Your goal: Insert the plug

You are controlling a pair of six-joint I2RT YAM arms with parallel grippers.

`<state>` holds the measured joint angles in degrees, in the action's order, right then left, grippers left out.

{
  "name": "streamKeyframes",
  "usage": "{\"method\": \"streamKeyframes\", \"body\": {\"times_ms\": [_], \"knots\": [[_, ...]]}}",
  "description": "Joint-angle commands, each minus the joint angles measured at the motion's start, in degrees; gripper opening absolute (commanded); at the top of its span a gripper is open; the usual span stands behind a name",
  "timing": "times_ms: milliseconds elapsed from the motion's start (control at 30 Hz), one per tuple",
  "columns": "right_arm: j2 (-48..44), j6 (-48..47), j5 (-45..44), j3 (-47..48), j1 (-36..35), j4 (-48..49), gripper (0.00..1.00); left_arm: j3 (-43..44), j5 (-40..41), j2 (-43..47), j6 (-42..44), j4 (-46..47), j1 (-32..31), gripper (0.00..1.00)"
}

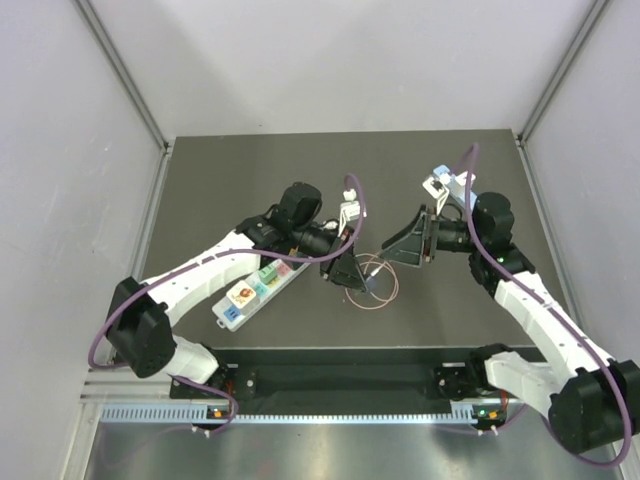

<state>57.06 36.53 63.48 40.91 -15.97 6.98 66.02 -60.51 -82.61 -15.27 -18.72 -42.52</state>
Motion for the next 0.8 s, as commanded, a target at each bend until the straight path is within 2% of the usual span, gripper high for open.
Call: {"method": "streamKeyframes", "body": {"times_ms": [0, 133, 267, 467, 767], "knots": [[-3.00, -5.68, -4.50, 6.46, -0.38, -8.55, 0.76, 2.54, -3.38, 2.19, -0.72, 1.05, 2.08, 0.00], [-4.50, -5.68, -6.09, 9.01, -0.47, -12.43, 0.72, 2.80, -5.31, 2.10, -1.87, 1.49, 4.02, 0.00], [-4.15, -4.90, -1.81, 8.05, -0.38, -13.14, 0.68, 3.59, -6.55, 2.28, -1.96, 1.76, 4.73, 0.00], [-3.01, 2.74, 2.87, 2.96, -1.61, -1.37, 0.66, 5.17, -8.83, 1.66, -3.10, 3.24, 4.82, 0.00], [0.42, 8.54, 2.34, 1.55, -6.44, 7.33, 0.65, 5.00, -10.68, 1.66, -5.03, 5.80, 4.82, 0.00]]}}
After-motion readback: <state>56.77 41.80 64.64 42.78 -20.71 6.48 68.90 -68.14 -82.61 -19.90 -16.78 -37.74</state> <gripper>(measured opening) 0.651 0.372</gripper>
